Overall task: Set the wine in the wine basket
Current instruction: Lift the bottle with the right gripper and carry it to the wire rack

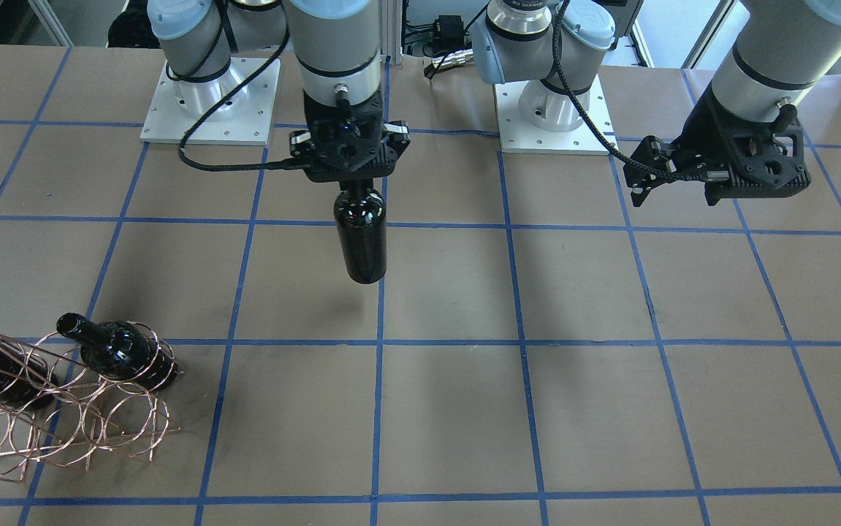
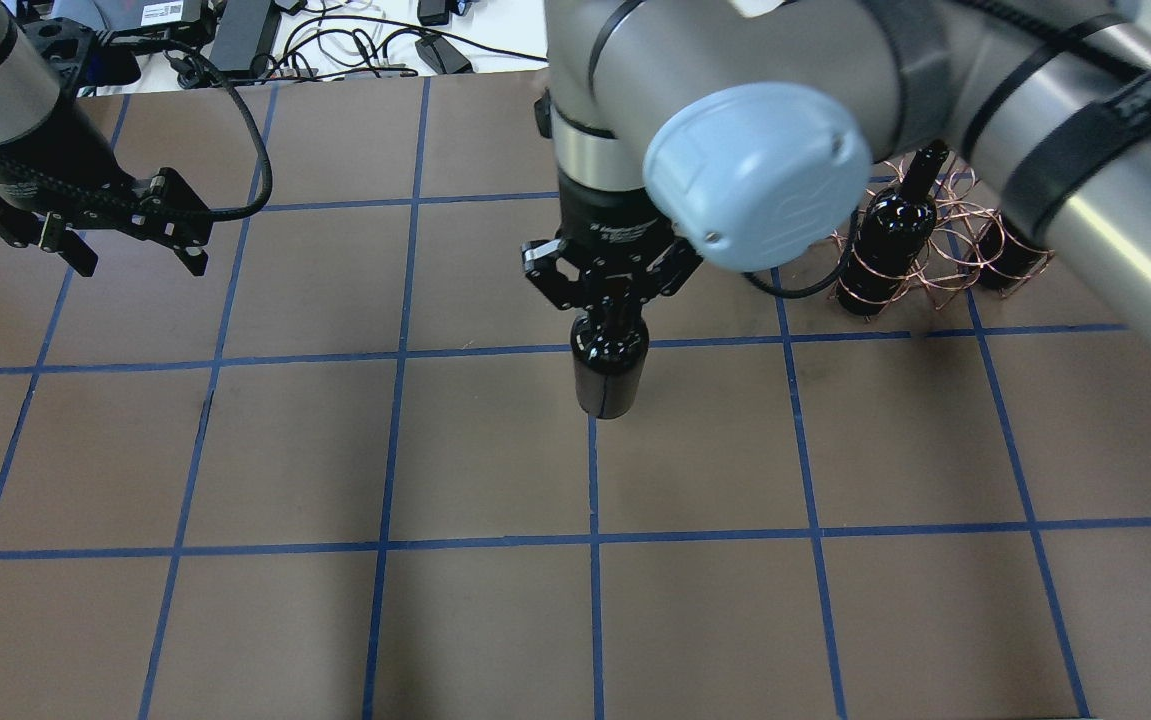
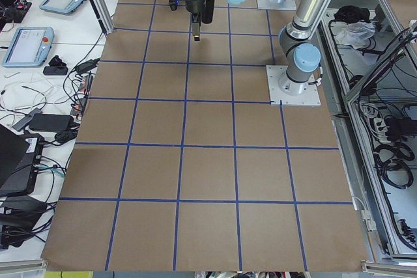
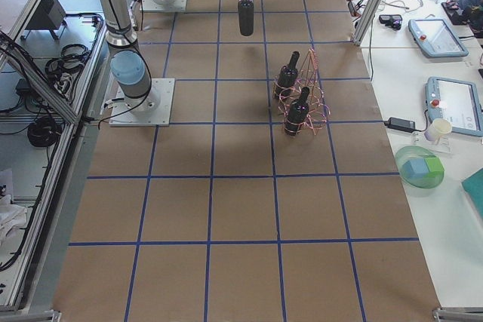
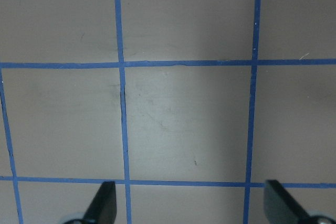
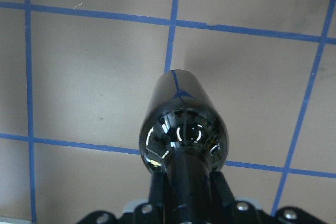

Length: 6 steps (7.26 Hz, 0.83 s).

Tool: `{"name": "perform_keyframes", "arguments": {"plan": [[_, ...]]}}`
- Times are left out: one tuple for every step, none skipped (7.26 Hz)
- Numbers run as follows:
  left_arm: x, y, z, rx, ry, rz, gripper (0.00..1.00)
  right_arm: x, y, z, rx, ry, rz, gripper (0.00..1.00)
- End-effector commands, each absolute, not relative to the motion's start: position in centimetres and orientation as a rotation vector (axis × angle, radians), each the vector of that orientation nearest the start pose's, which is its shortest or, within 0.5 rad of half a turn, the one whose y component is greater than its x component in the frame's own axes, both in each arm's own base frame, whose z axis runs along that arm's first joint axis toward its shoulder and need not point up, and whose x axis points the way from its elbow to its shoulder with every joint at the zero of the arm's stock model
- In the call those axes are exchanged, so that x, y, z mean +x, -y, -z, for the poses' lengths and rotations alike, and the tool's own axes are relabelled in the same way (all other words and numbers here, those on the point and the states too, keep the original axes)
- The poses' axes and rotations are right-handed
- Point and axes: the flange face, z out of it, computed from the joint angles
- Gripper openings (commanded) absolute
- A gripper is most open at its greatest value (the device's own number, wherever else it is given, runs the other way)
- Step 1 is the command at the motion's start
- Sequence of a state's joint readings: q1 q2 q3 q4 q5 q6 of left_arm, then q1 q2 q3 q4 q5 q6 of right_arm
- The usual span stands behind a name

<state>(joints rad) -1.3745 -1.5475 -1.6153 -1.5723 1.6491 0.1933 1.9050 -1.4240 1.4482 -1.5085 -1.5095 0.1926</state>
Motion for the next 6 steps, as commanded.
{"name": "perform_keyframes", "arguments": {"plan": [[-3.0, 49.5, -47.8, -0.003, -3.068, -0.056, 1.00, 21.4, 47.7, -51.0, -0.331, -3.126, -0.130, 0.00], [-3.0, 49.4, -47.8, -0.003, -3.068, -0.055, 1.00, 17.2, 47.6, -52.5, -0.402, -3.145, -0.124, 0.00], [-3.0, 49.4, -47.8, -0.003, -3.068, -0.055, 1.00, 13.5, 47.3, -53.8, -0.451, -3.140, -0.122, 0.00], [-3.0, 49.4, -47.8, -0.003, -3.068, -0.055, 1.00, 10.2, 46.9, -54.8, -0.470, -3.133, -0.141, 0.00], [-3.0, 49.4, -47.8, -0.001, -3.067, -0.056, 1.00, 6.5, 46.8, -55.6, -0.558, -3.171, -0.151, 0.00], [-3.0, 49.4, -47.8, -0.003, -3.068, -0.055, 1.00, 3.0, 47.3, -55.7, -0.594, -3.153, -0.152, 0.00]]}}
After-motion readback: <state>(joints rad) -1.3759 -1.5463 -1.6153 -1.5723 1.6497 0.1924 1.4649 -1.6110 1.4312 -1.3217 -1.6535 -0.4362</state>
